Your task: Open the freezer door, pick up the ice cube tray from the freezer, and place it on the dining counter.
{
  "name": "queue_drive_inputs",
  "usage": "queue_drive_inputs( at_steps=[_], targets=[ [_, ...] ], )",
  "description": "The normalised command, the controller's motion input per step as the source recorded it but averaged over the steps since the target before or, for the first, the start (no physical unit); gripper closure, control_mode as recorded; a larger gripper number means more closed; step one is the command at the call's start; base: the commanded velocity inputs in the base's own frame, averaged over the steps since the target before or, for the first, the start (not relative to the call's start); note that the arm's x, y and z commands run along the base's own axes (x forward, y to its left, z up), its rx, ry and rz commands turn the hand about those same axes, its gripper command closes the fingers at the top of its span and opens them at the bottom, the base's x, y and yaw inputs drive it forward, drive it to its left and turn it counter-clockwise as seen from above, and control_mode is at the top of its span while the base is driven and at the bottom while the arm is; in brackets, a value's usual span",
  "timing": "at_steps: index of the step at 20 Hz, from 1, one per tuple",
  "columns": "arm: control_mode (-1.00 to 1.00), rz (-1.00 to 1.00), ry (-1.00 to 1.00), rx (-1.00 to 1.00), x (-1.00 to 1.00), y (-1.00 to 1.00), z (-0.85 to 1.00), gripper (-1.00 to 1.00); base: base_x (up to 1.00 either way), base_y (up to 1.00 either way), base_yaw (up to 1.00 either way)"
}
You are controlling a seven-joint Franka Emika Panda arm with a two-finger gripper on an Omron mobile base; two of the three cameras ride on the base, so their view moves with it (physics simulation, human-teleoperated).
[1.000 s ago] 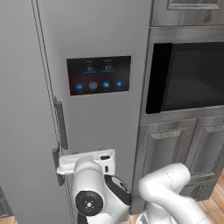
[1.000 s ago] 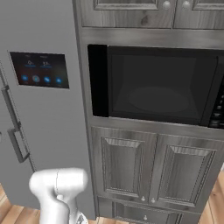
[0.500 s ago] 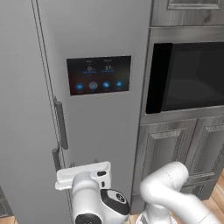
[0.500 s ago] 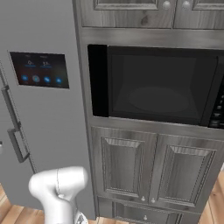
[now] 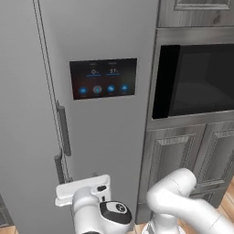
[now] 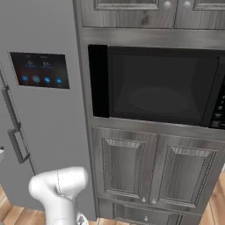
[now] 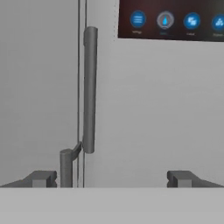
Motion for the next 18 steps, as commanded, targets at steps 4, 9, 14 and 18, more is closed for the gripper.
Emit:
queue_drive_inputs(
  at_steps=[4,9,14,18],
  targets=[
    [-1.0,0.01,-0.01,0.0,0.11,0.24,-0.18,-1.0,0.0,0.0,0.0],
    [-1.0,0.0,0.0,0.0,0.15,0.31,-0.12,-1.0,0.0,0.0,0.0],
    [-1.0,0.0,0.0,0.0,0.16,0.28,-0.14,-1.0,0.0,0.0,0.0],
    [-1.0,0.0,0.0,0.01,0.17,0.07,-0.17,-1.0,0.0,0.0,0.0]
  ],
)
